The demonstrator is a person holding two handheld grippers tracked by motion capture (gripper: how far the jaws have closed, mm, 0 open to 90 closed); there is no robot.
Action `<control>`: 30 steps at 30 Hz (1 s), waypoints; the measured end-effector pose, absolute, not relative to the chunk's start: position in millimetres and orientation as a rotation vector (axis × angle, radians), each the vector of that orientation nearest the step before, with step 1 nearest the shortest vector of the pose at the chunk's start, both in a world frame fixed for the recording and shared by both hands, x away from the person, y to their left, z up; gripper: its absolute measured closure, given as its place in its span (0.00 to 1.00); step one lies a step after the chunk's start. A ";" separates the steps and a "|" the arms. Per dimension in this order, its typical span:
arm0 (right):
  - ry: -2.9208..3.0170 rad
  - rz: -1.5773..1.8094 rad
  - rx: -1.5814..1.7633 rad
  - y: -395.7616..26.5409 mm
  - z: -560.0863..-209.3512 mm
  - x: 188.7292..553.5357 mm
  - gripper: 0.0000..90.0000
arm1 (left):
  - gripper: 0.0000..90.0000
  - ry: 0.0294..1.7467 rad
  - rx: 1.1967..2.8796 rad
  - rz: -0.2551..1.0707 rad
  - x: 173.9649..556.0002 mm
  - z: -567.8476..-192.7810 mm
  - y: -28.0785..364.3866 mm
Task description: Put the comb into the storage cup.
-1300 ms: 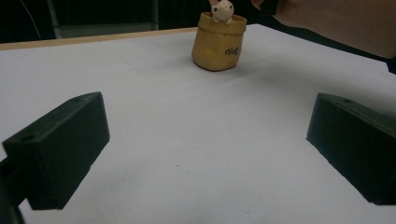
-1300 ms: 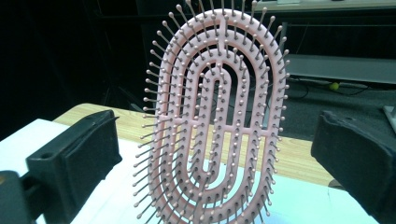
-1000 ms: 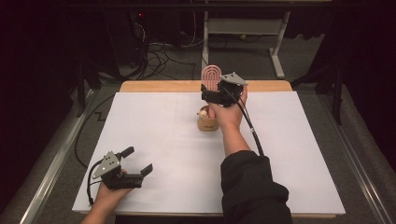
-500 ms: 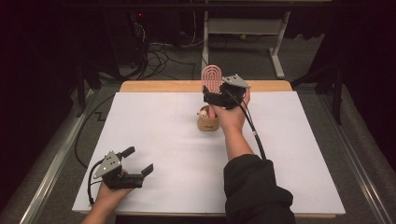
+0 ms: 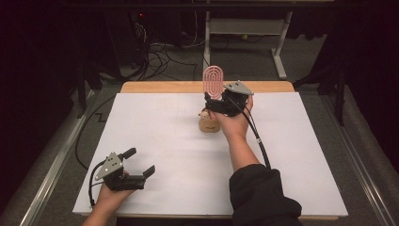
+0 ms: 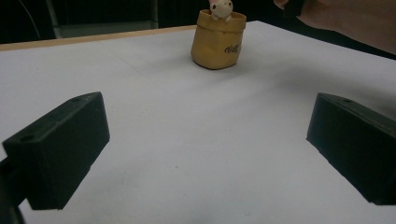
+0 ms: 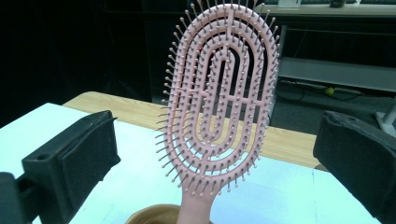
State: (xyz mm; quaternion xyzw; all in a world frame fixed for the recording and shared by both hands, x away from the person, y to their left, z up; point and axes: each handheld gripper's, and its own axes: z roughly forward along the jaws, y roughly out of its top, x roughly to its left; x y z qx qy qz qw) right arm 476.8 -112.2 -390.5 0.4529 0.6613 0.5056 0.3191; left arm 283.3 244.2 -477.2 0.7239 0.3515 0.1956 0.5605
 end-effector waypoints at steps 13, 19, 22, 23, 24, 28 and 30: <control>1.754 1.337 1.176 -121.7 -392.2 456.3 0.00 | 0.00 0.828 1.714 0.459 284.4 -477.3 242.5; 1.773 1.344 1.161 -124.3 -395.1 446.3 0.00 | 0.00 0.826 1.717 0.459 284.8 -477.4 241.7; 1.781 1.348 1.152 -125.2 -397.0 439.9 0.00 | 0.00 0.827 1.716 0.460 285.1 -477.4 241.6; 1.782 1.349 1.148 -125.5 -397.5 438.4 0.00 | 0.00 0.828 1.716 0.461 285.2 -477.3 241.6; 1.786 1.349 1.145 -125.9 -398.2 436.1 0.00 | 0.00 0.830 1.716 0.459 285.5 -477.3 241.7; 1.797 1.355 1.136 -127.6 -401.4 427.0 0.00 | 0.00 0.832 1.712 0.459 285.8 -477.2 241.6; 1.799 1.358 1.130 -128.6 -403.1 423.2 0.00 | 0.00 0.832 1.713 0.459 286.1 -477.3 241.3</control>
